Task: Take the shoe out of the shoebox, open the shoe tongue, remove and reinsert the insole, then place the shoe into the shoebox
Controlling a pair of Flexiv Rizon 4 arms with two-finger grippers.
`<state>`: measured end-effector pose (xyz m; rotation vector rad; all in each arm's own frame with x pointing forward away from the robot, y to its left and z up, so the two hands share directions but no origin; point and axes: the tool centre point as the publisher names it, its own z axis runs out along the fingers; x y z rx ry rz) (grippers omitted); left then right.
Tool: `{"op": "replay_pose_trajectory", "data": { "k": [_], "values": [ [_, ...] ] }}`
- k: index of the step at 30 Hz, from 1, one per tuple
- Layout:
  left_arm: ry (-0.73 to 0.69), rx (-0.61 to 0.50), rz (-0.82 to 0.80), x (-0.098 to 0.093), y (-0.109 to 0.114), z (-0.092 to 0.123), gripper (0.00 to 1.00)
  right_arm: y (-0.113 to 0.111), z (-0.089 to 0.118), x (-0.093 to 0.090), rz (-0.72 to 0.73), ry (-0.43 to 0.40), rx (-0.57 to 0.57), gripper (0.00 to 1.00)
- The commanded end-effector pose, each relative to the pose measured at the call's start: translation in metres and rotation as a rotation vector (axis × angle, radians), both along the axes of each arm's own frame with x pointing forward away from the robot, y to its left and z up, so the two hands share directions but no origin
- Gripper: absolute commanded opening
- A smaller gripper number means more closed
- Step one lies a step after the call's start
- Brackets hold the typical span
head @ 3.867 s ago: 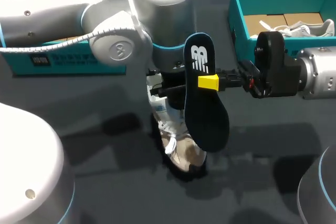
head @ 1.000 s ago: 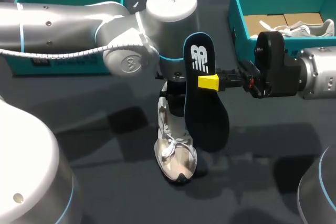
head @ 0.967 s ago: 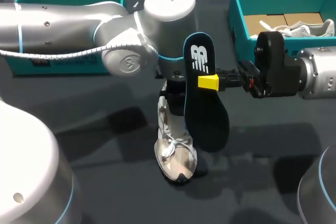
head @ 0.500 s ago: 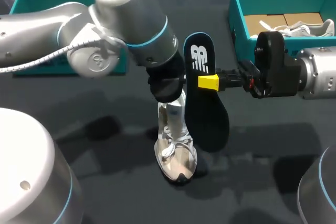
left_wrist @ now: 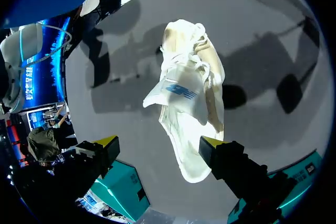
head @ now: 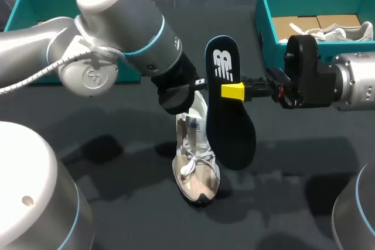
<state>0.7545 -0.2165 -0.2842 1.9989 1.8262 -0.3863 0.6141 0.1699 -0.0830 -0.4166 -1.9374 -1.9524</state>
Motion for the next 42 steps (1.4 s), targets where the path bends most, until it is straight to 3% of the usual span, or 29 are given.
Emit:
{"op": "replay_pose_trajectory", "data": {
  "k": [1,8,11,25,35,42],
  "values": [
    [0.001,-0.113,0.014,0.009,0.007,-0.007,1.0,-0.008,0.006,0.014,0.026,0.028,-0.008,0.0],
    [-0.036,-0.25,0.073,0.028,0.013,0.016,1.0,-0.019,0.018,0.043,0.032,0.076,-0.025,0.0],
    [0.068,-0.374,0.078,0.041,0.022,0.034,1.0,-0.023,0.02,0.057,0.041,0.099,-0.007,0.0],
    [0.088,-0.407,0.096,0.045,0.024,0.036,1.0,-0.025,0.018,0.063,0.054,0.112,0.004,0.0],
    [0.1,-0.658,0.142,0.059,0.04,0.073,1.0,-0.028,0.028,0.131,0.064,0.296,0.043,0.0],
    [0.1,-0.658,0.142,0.059,0.04,0.073,1.0,-0.028,0.028,0.131,0.064,0.296,0.043,0.0]
  ]
}}
